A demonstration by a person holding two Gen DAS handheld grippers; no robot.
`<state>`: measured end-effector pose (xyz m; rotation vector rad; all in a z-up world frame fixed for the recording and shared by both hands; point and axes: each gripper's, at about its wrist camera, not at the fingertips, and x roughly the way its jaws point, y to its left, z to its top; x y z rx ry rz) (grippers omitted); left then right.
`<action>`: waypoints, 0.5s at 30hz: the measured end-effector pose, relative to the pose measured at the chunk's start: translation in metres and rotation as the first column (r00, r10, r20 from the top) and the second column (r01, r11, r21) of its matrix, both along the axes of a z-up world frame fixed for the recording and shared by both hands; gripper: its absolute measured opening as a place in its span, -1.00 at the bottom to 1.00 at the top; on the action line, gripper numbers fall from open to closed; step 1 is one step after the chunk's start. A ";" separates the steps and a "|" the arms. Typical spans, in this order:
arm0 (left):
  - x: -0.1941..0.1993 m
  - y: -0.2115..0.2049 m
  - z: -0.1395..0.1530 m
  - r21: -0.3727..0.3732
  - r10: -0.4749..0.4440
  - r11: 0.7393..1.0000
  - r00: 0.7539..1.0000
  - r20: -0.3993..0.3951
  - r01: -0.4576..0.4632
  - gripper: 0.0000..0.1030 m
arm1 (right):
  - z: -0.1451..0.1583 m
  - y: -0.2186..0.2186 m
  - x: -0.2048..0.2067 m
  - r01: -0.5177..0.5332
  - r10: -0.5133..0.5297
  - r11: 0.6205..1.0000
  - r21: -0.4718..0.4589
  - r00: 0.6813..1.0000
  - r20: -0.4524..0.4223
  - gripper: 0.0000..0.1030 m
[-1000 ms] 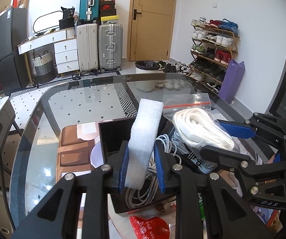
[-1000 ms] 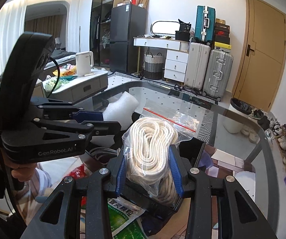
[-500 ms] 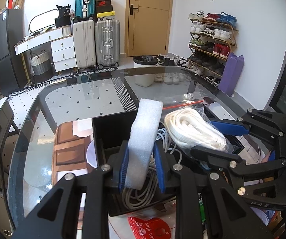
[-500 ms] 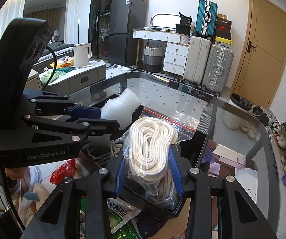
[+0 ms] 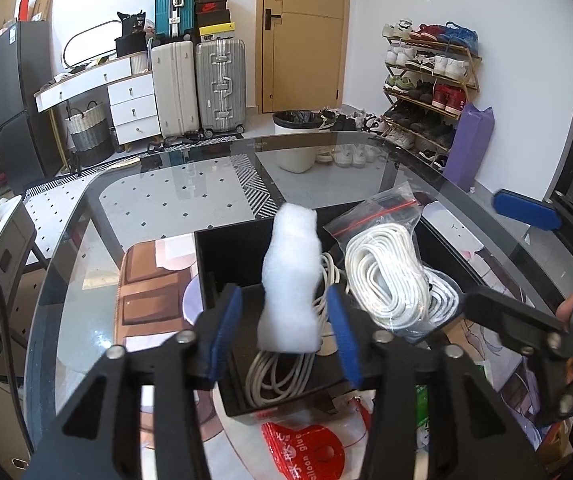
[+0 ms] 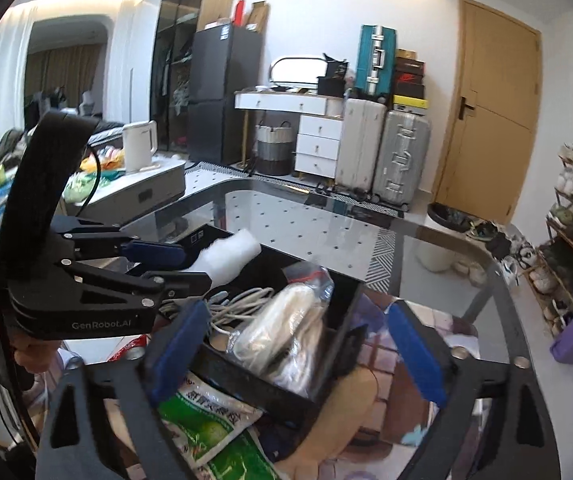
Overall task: Organize soft objects
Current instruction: 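Open the left tool to drop the foam piece while the right tool releases the rope bag, then withdraw both tools from the box back toward the pile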
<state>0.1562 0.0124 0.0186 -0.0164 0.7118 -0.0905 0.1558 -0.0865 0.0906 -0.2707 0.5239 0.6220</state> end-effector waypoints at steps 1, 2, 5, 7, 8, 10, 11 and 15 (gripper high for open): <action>-0.001 0.000 0.001 -0.002 -0.002 1.000 1.000 0.000 0.002 -0.05 | 0.000 -0.004 -0.002 0.008 -0.008 1.000 0.008 1.000 -0.002 0.93; -0.002 0.000 0.001 -0.004 -0.002 1.000 1.000 0.000 0.002 0.03 | 0.000 -0.009 -0.003 0.015 -0.015 1.000 0.017 1.000 -0.010 0.95; -0.008 -0.001 0.005 0.010 0.005 1.000 1.000 0.001 -0.005 0.07 | -0.001 -0.021 -0.007 0.041 -0.039 0.998 0.039 0.999 -0.038 0.99; -0.014 -0.002 0.006 0.014 0.006 1.000 1.000 0.005 -0.006 0.10 | -0.003 -0.028 -0.010 0.051 -0.049 0.998 0.042 0.997 -0.052 0.99; -0.017 -0.003 0.008 0.015 0.005 1.000 1.000 0.009 -0.005 0.24 | -0.004 -0.032 -0.011 0.060 -0.058 0.997 0.045 0.996 -0.061 0.99; -0.024 -0.002 0.010 0.015 0.014 1.000 1.000 0.024 -0.014 0.65 | -0.007 -0.034 -0.011 0.061 -0.056 0.997 0.048 0.994 -0.088 0.99; -0.027 -0.001 0.011 0.015 0.019 1.000 0.999 0.036 -0.020 0.74 | -0.008 -0.037 -0.012 0.063 -0.058 0.997 0.049 0.994 -0.097 0.99; -0.040 0.000 0.013 0.001 0.022 1.000 0.999 0.048 -0.022 0.78 | -0.014 -0.045 -0.020 0.077 -0.071 0.996 0.042 0.990 -0.118 0.99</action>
